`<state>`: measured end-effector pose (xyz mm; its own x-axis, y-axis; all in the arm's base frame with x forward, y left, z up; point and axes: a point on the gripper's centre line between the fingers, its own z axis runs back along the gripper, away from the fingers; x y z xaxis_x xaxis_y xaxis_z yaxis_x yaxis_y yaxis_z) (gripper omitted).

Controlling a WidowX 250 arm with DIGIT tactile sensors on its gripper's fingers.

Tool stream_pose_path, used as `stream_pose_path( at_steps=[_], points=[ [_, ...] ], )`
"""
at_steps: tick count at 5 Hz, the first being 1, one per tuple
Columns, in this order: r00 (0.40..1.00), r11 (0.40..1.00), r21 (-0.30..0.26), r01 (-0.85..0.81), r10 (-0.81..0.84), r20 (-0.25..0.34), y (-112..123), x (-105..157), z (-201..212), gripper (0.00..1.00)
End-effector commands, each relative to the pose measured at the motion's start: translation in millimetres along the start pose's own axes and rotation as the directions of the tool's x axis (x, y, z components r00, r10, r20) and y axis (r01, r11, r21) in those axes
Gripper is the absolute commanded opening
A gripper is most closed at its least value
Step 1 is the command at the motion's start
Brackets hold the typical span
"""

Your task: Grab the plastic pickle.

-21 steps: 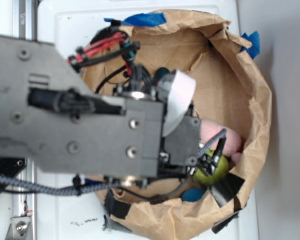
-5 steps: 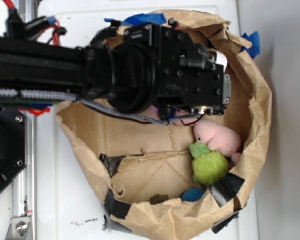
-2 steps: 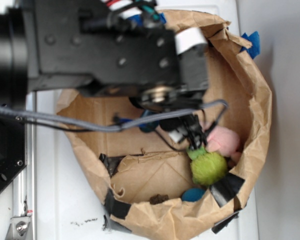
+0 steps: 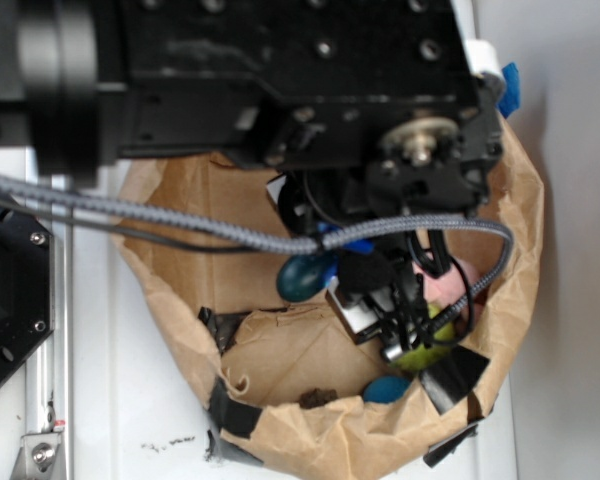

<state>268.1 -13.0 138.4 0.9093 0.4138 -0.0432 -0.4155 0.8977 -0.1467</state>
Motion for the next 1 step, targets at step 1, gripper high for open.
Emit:
stream_pose_path(
  at_steps=[1],
  points=[
    [0.997,1.000,-0.011,0.016,-0.015,0.076,10.3,6.0,13.7,0.00]
  ],
)
